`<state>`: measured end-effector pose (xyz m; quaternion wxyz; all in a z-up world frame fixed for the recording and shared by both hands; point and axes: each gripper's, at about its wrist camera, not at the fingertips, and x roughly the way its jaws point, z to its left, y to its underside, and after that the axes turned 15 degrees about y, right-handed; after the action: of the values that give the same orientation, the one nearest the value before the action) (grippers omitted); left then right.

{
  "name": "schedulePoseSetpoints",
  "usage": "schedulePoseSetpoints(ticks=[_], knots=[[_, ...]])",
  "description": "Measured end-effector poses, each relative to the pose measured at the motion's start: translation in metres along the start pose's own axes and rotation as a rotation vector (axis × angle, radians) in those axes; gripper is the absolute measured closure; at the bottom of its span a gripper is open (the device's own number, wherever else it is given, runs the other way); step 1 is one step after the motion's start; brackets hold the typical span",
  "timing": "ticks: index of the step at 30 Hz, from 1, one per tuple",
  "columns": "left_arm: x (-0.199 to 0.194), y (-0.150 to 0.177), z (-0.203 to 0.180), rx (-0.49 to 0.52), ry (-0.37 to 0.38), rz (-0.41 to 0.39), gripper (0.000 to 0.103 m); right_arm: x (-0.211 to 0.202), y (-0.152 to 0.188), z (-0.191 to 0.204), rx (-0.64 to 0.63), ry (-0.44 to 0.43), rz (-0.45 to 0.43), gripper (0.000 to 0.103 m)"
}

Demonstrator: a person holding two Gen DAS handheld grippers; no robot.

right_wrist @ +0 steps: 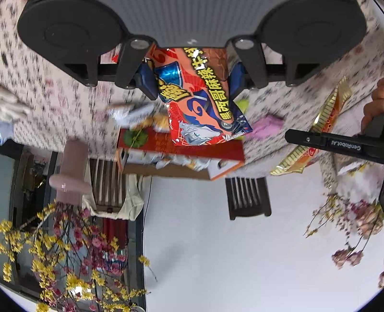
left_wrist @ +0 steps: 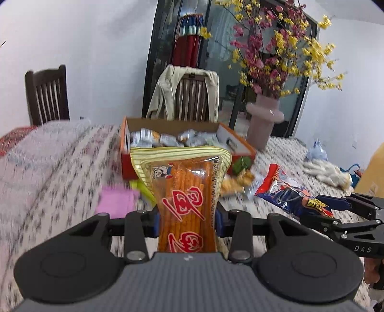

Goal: Organize snacks
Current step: 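Lift both packets and carry them toward the orange box, then lower both packets into the orange box and open both grippers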

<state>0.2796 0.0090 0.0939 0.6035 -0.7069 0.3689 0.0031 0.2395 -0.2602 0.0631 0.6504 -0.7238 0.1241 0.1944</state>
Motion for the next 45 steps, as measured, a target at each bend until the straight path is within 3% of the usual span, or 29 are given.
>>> schedulePoseSetpoints(ticks=[11, 22, 27, 33, 35, 37, 40, 42, 45], knots=[[0.073, -0.095, 0.058, -0.030, -0.027, -0.061, 0.063, 0.100, -0.092, -0.010, -0.002, 0.017, -0.067, 0.042], [0.169, -0.145, 0.121, -0.107, -0.045, -0.001, 0.063, 0.229, -0.146, -0.018, 0.102, -0.006, 0.011, 0.042], [0.212, -0.153, 0.142, -0.119, -0.090, 0.042, 0.063, 0.281, -0.145, -0.023, 0.136, 0.034, 0.089, 0.042], [0.265, -0.134, 0.162, -0.088, -0.149, 0.130, 0.061, 0.324, -0.128, -0.008, 0.087, 0.146, 0.157, 0.042], [0.271, -0.128, 0.167, -0.116, -0.141, 0.156, 0.055, 0.333, -0.123, -0.001, 0.070, 0.160, 0.178, 0.042], [0.271, -0.123, 0.165, -0.090, -0.129, 0.143, 0.042, 0.338, -0.120, 0.007, 0.049, 0.169, 0.192, 0.042], [0.267, -0.121, 0.161, -0.054, -0.130, 0.143, 0.035, 0.343, -0.117, 0.015, 0.034, 0.172, 0.198, 0.039], [0.262, -0.122, 0.160, -0.068, -0.121, 0.140, 0.030, 0.344, -0.114, 0.021, 0.019, 0.171, 0.203, 0.032], [0.254, -0.125, 0.160, -0.079, -0.122, 0.136, 0.024, 0.334, -0.115, 0.025, 0.019, 0.142, 0.202, 0.031]])
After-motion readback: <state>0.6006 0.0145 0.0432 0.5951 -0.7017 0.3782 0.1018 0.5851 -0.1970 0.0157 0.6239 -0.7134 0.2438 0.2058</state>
